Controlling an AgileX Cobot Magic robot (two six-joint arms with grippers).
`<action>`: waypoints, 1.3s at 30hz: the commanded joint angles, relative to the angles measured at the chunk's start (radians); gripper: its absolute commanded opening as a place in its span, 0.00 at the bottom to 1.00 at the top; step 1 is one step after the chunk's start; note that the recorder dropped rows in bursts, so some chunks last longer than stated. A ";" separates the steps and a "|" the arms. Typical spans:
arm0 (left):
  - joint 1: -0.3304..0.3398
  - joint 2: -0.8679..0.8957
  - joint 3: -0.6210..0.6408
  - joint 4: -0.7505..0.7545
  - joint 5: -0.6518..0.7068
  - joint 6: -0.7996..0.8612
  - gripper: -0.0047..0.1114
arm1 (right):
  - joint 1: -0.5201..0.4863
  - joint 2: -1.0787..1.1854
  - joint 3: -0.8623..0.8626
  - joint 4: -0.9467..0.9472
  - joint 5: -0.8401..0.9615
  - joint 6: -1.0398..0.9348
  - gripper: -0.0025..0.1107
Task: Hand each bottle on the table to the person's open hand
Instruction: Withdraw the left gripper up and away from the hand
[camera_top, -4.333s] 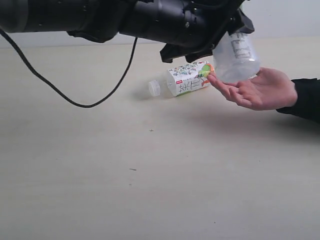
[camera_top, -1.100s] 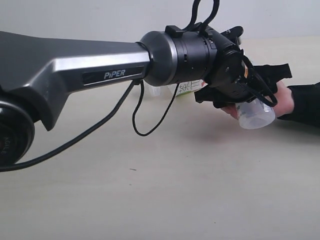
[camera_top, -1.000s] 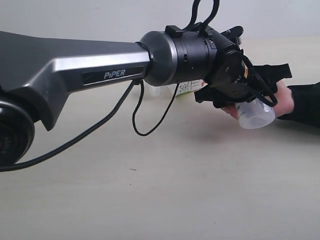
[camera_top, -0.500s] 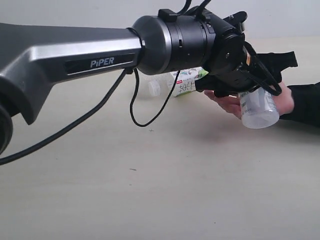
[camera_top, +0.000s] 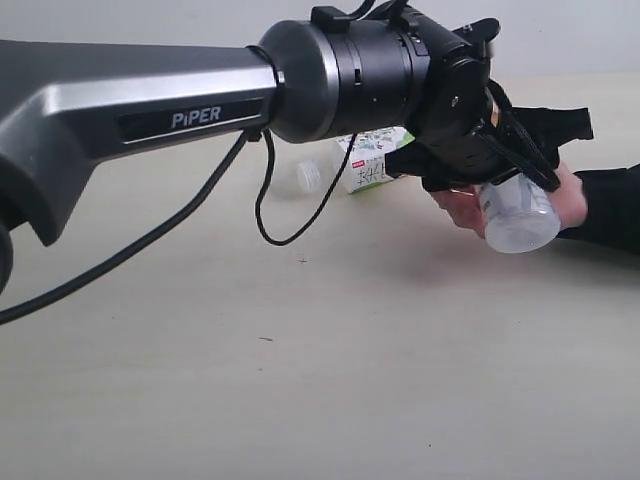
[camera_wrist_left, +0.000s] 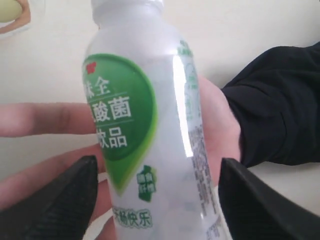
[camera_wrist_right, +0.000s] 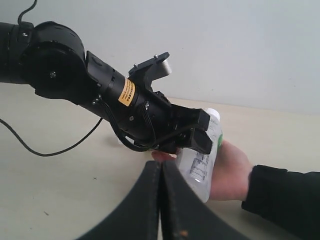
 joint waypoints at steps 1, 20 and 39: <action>0.002 -0.049 -0.003 -0.001 -0.007 0.029 0.60 | -0.003 -0.005 0.003 -0.006 -0.006 -0.002 0.02; 0.007 -0.259 0.098 -0.007 0.158 0.635 0.04 | -0.003 -0.005 0.003 -0.006 -0.006 -0.002 0.02; 0.151 -0.903 1.136 -0.007 -0.691 0.734 0.04 | -0.003 -0.005 0.003 -0.006 -0.006 -0.002 0.02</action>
